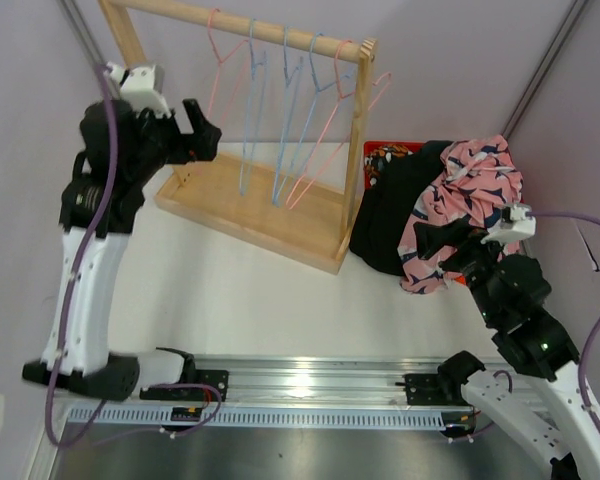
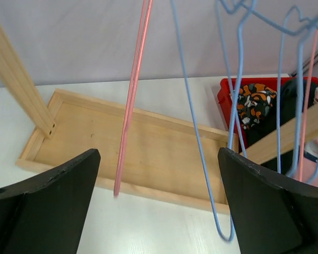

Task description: Remove the shorts from the hanger

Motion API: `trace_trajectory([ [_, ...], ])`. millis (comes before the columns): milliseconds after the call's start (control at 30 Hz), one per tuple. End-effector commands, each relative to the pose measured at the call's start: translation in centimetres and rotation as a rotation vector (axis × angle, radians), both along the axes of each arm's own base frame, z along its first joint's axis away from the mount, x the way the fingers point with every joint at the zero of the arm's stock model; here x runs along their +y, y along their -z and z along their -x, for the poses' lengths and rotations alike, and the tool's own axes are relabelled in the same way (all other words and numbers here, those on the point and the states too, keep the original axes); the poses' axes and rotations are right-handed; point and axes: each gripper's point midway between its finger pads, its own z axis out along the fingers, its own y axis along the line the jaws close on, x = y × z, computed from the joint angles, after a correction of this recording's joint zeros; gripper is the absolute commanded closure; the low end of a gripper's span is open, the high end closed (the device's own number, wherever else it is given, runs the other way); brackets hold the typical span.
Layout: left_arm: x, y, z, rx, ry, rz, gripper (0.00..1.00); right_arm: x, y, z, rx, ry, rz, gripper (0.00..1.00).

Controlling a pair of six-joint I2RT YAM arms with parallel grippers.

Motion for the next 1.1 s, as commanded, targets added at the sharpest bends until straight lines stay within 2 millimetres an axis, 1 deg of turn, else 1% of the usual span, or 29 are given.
trace_trajectory([
  [0,1.6,1.1,3.9,-0.055,-0.045,0.006,0.01,-1.0,-2.6,2.3,-0.061,-0.024,-0.017,0.01],
  [33,1.7,1.3,4.9,-0.072,-0.046,0.023,0.01,-1.1,-2.7,2.7,-0.068,-0.03,-0.019,0.01],
  [67,2.1,1.5,6.9,-0.116,-0.045,0.041,0.01,-1.4,-2.6,3.3,-0.078,-0.035,-0.027,0.01],
  [100,2.2,1.9,7.8,-0.13,-0.041,0.052,0.01,-1.5,-2.2,3.6,-0.076,-0.036,-0.024,0.01],
  [133,2.1,5.3,9.1,-0.093,-0.029,0.059,0.01,-1.7,-1.8,3.8,-0.075,-0.036,-0.022,0.01],
  [167,2.1,5.4,9.8,-0.122,-0.022,0.075,0.01,-1.9,-1.4,4.0,-0.071,-0.03,-0.019,0.01],
  [200,2.1,6.2,10.5,-0.128,-0.015,0.081,0.01,-2.2,-0.5,4.3,-0.059,-0.024,-0.014,0.0],
  [233,2.0,6.7,11.3,-0.136,-0.002,0.091,0.01,-2.6,-0.1,4.4,-0.052,-0.006,-0.012,0.01],
  [267,1.9,10.9,11.2,-0.062,0.0,0.079,0.01,-2.9,0.3,4.5,-0.044,0.005,-0.016,0.01],
  [300,2.2,10.4,12.6,-0.115,0.003,0.092,0.01,-3.1,1.1,4.6,-0.023,0.015,-0.012,0.0],
  [367,2.3,13.5,13.2,-0.085,-0.004,0.097,0.01,-4.1,1.6,4.9,-0.018,0.061,-0.037,0.01],
  [400,2.5,14.1,14.1,-0.108,-0.006,0.108,0.01,-4.6,2.5,5.0,0.009,0.088,-0.033,0.01],
  [467,2.9,14.5,14.9,-0.138,-0.015,0.116,0.01,-5.2,2.7,5.2,0.02,0.124,-0.053,0.0],
  [500,3.0,15.7,15.4,-0.138,-0.02,0.115,0.01,-5.3,2.8,5.2,0.024,0.124,-0.05,0.01],
  [533,3.3,16.1,15.7,-0.139,-0.029,0.113,0.01,-5.5,2.5,5.3,0.025,0.135,-0.051,0.01],
  [600,3.8,16.1,16.0,-0.157,-0.05,0.106,0.01,-6.0,2.7,5.2,0.061,0.162,-0.021,0.01],
  [633,3.9,16.0,16.2,-0.162,-0.054,0.102,0.01,-6.2,1.8,5.4,0.057,0.166,-0.02,0.01],
  [667,4.0,15.8,16.2,-0.167,-0.055,0.1,0.01,-6.5,2.3,5.3,0.088,0.181,0.019,0.01],
  [733,3.9,16.5,15.9,-0.144,-0.055,0.091,0.01,-6.8,2.1,5.3,0.092,0.188,0.053,0.01],
  [800,3.4,17.0,15.6,-0.121,-0.027,0.087,0.01,-7.5,2.3,5.5,0.095,0.208,0.094,0.01],
  [867,3.0,17.5,15.2,-0.095,-0.012,0.082,0.01,-7.5,2.6,5.8,0.069,0.204,0.062,0.0],
  [900,2.9,17.6,15.1,-0.09,-0.008,0.082,0.01,-6.6,2.5,6.1,0.047,0.147,0.049,0.01],
  [967,2.8,18.0,14.7,-0.072,-0.006,0.077,0.01,-6.0,2.0,6.5,-0.004,0.097,0.034,0.01],
  [1000,2.7,18.1,14.7,-0.069,-0.002,0.077,0.01,-6.3,1.9,6.8,-0.019,0.099,0.027,0.01],
  [1067,2.7,18.3,14.6,-0.053,0.0,0.07,0.01,-7.2,2.1,6.9,-0.011,0.147,0.022,0.0],
])
